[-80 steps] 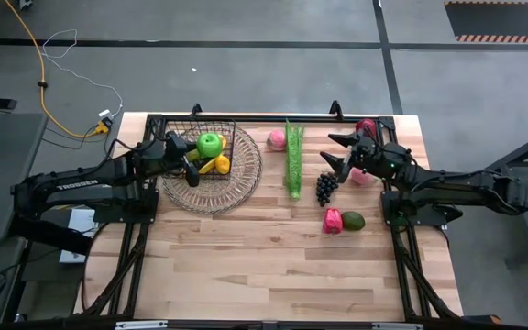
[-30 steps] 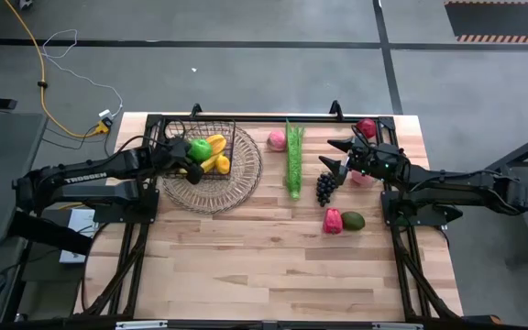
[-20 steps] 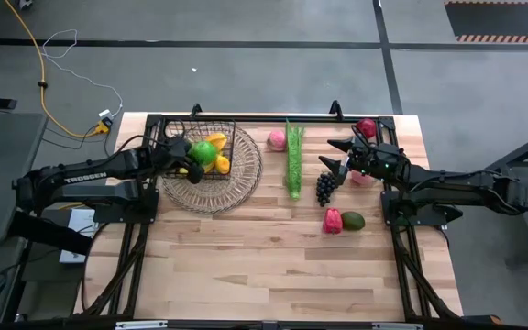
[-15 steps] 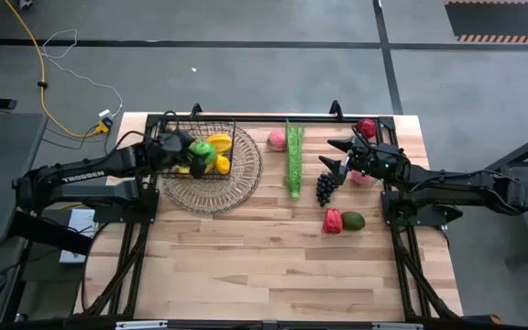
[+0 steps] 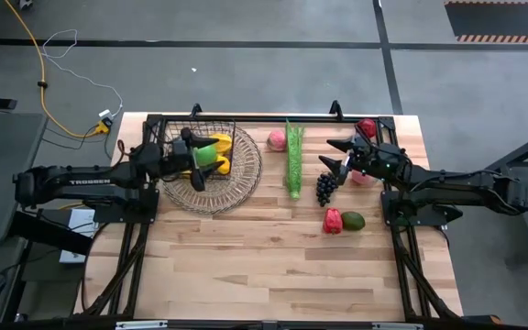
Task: Build produce basket
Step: Put the red pomegranate into the black wire basket
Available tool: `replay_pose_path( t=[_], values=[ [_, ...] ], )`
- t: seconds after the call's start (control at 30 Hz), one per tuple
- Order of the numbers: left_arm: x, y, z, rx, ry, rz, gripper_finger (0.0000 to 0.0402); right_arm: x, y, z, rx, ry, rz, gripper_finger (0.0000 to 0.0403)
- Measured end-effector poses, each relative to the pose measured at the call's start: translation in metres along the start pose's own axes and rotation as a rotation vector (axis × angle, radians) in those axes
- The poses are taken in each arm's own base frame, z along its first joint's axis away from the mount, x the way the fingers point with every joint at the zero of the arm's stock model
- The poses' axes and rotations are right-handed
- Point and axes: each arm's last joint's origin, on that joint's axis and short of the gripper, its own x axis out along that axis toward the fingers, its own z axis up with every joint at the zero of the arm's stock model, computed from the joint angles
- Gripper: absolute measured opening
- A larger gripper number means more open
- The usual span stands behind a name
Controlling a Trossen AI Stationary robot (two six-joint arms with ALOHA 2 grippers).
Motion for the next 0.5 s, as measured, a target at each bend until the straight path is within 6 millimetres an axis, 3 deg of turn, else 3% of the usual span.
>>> replay_pose_path(
  t=[0.3,0.43,0.5],
  values=[
    [0.0,0.002,0.0,0.027,0.001,0.063,0.034,0.0,-0.002,0.002,0.035,-0.033,-0.068,0.0335],
    [0.0,0.002,0.0,0.025,0.001,0.086,0.034,-0.001,-0.01,0.001,0.152,-0.062,-0.342,0.0335],
    [0.0,0.002,0.0,0.016,0.001,0.086,0.034,-0.002,-0.014,0.001,0.158,0.009,-0.538,0.0335]
  ],
)
